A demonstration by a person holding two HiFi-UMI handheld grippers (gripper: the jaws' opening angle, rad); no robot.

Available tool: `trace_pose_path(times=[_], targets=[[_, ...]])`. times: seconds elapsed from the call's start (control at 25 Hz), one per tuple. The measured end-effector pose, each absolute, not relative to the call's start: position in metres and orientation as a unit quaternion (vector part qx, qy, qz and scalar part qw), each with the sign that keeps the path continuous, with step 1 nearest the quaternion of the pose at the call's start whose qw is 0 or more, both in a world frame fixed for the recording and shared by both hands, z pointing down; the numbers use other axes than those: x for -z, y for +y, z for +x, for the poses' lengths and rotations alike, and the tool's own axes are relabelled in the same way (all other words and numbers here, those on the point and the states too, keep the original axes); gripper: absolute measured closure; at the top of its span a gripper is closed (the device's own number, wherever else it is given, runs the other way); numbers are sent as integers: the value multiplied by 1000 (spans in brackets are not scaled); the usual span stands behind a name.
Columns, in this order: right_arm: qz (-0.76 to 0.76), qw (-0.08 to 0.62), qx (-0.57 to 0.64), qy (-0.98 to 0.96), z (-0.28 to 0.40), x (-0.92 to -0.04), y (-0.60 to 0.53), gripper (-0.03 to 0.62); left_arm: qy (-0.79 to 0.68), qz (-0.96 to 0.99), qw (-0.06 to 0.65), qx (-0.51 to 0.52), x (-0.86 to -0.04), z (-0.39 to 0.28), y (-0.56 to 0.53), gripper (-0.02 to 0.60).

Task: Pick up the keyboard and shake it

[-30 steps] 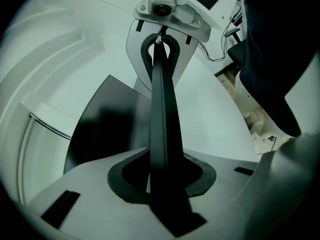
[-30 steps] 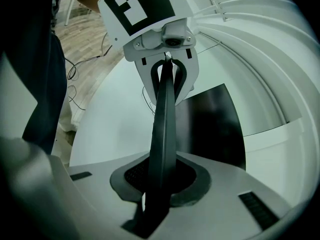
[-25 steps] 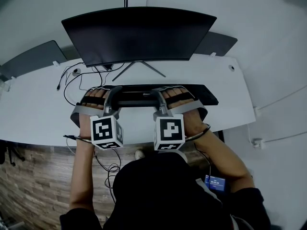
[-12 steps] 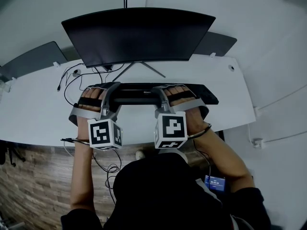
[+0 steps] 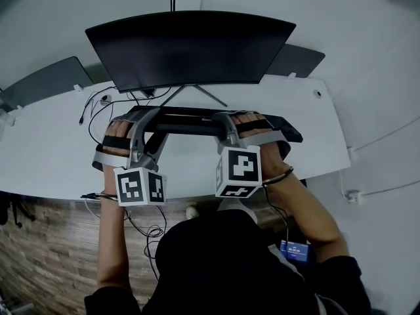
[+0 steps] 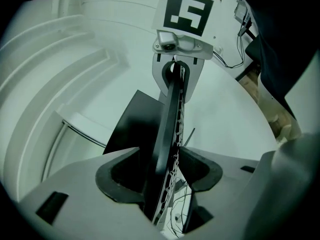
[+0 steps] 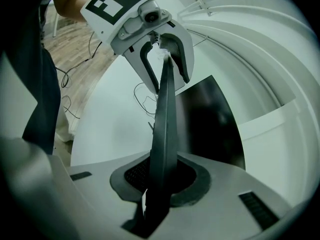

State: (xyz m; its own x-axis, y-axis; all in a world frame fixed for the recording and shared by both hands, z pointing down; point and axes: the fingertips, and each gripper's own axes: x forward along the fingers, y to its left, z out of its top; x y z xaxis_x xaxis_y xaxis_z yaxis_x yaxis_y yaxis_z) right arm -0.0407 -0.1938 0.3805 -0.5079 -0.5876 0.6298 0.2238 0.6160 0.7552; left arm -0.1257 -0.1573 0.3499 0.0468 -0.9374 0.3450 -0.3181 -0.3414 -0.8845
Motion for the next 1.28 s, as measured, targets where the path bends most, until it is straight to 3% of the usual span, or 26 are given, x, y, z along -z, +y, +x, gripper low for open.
trace_pose_path(times=[0.52, 0.88, 1.28], targets=[[143, 479, 387, -774, -30, -375, -209, 517, 553, -654, 321, 403, -317, -136, -154, 316], [167, 462, 337, -803, -28, -370, -214, 517, 612, -692, 255, 286, -300, -148, -147, 318], [168, 413, 251, -859, -39, -358, -209, 517, 624, -702, 216, 266, -310, -155, -148, 316]])
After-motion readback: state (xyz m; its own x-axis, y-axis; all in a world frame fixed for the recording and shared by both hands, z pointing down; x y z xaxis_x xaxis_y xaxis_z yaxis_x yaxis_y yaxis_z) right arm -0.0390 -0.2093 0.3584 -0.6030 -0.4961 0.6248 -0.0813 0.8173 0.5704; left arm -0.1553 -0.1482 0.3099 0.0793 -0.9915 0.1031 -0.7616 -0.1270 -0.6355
